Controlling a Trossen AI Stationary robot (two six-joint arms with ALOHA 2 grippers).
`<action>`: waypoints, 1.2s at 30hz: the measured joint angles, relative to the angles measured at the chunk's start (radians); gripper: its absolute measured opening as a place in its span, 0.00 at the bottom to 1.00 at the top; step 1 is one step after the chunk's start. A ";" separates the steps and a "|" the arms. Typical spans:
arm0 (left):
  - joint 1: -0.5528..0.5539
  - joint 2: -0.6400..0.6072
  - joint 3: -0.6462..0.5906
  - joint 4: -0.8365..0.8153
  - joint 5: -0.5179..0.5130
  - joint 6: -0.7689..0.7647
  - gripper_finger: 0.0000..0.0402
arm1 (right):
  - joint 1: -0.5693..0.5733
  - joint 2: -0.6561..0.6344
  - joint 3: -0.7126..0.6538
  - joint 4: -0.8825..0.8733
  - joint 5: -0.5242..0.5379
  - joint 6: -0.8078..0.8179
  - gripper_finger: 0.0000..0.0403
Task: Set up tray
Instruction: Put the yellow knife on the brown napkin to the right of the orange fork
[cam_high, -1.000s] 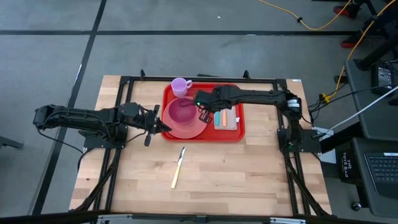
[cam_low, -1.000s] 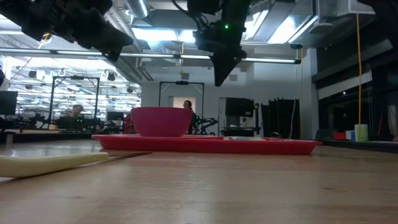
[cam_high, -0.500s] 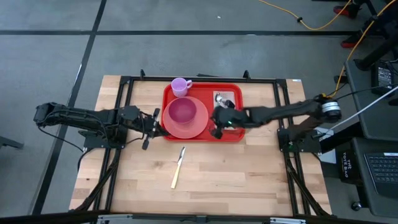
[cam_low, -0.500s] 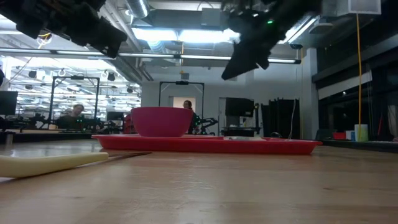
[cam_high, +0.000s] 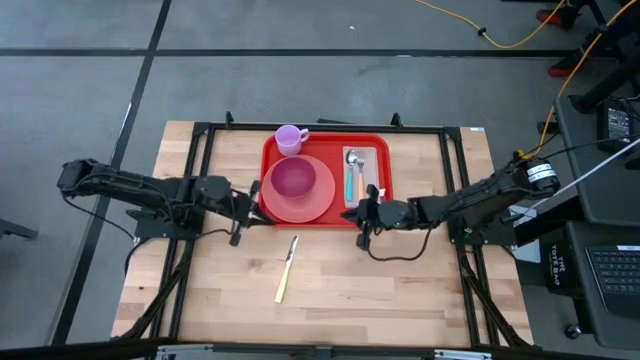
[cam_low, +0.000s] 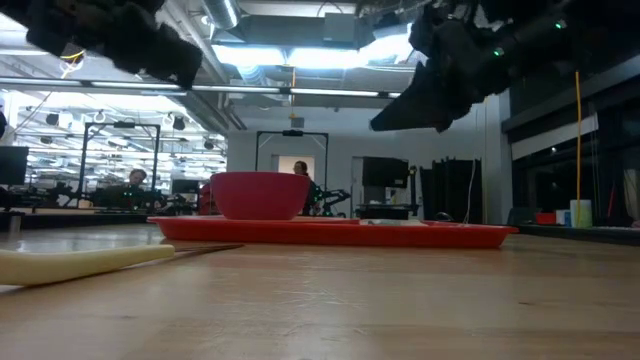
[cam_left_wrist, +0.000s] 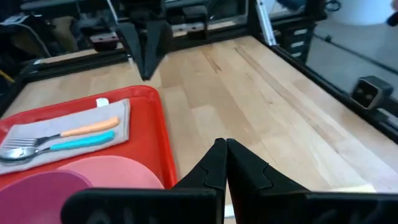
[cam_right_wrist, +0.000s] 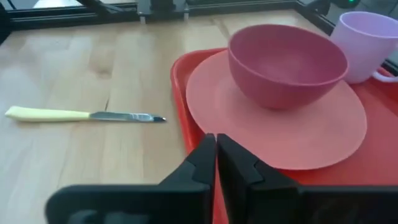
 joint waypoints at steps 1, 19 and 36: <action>-0.015 0.025 0.019 -0.005 -0.023 -0.001 0.00 | 0.003 0.000 -0.012 0.017 0.001 0.001 0.05; -0.148 0.491 0.324 -0.283 -0.145 0.130 0.00 | 0.010 0.000 -0.041 0.056 -0.001 0.049 0.06; -0.275 0.832 0.700 -0.679 -0.205 0.384 0.00 | -0.026 0.001 -0.041 0.060 0.000 -0.015 0.06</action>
